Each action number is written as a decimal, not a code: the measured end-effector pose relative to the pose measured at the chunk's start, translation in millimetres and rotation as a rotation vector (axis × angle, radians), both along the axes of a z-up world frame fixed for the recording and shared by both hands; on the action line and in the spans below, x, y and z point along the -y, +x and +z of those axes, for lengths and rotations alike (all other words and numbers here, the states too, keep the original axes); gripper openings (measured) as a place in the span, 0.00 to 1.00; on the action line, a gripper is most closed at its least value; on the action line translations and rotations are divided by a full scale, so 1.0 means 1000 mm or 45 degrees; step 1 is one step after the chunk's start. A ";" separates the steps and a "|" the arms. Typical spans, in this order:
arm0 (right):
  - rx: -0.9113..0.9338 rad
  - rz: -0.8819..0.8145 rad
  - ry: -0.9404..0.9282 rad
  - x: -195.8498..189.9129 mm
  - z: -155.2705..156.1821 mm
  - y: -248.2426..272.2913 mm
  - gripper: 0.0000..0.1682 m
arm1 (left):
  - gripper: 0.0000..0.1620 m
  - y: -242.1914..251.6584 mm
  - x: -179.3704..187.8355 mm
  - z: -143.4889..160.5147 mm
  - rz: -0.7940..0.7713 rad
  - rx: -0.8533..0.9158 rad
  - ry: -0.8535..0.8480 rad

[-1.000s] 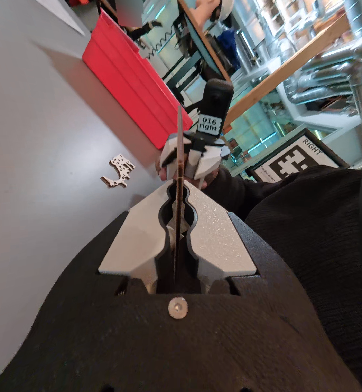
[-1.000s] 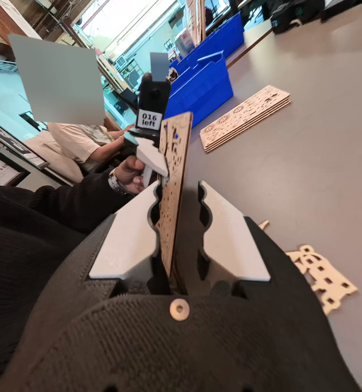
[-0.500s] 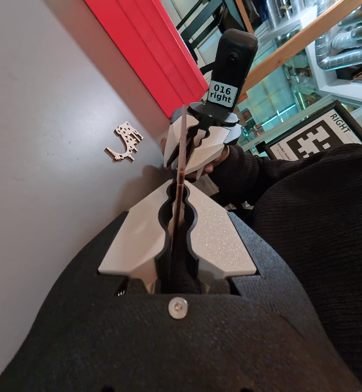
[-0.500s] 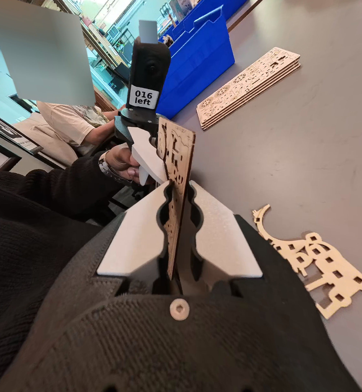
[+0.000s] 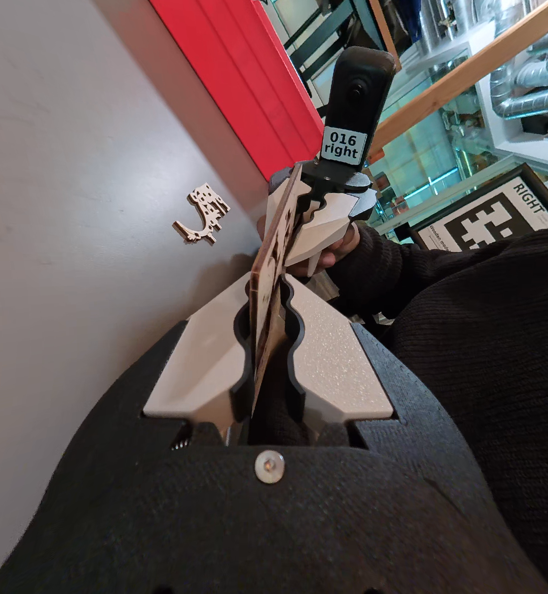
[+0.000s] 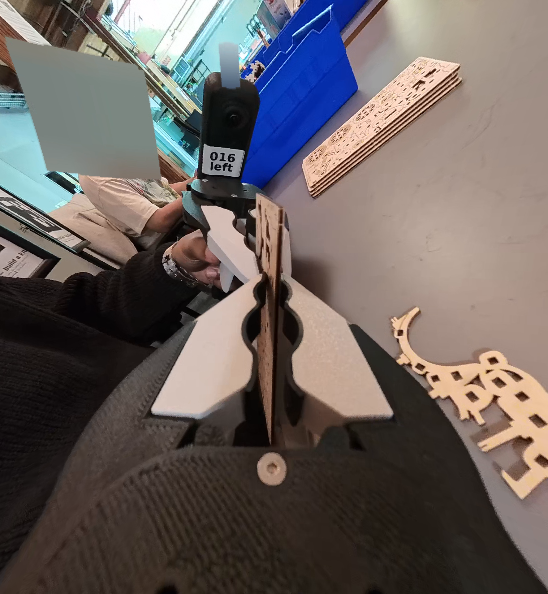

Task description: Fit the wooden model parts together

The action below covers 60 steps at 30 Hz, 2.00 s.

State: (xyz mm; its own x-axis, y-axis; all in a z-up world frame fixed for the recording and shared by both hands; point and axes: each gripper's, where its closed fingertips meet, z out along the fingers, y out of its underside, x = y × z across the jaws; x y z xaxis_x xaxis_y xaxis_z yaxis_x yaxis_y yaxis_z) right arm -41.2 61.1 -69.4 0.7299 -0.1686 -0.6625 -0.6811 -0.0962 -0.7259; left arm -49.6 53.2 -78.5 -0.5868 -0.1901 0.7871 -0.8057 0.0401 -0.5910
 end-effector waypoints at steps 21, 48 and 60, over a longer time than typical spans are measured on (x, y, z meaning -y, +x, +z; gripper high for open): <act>0.062 -0.004 -0.040 -0.001 -0.003 0.003 0.05 | 0.00 0.003 -0.004 0.006 0.019 -0.016 -0.054; 0.066 -0.097 -0.011 0.002 -0.002 0.015 0.10 | 0.00 0.008 -0.005 0.008 0.067 -0.008 -0.060; 0.033 -0.117 0.056 0.009 0.009 0.021 0.03 | 0.01 0.002 -0.002 0.001 0.008 -0.036 -0.054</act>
State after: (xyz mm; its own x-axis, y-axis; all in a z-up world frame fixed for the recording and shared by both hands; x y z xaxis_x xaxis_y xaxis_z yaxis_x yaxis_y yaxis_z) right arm -20.6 52.5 -60.9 0.7295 -0.2069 -0.6520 -0.6667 -0.0022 -0.7453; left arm -47.4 55.6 -77.4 -0.5631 -0.1600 0.8108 -0.8222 0.0101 -0.5690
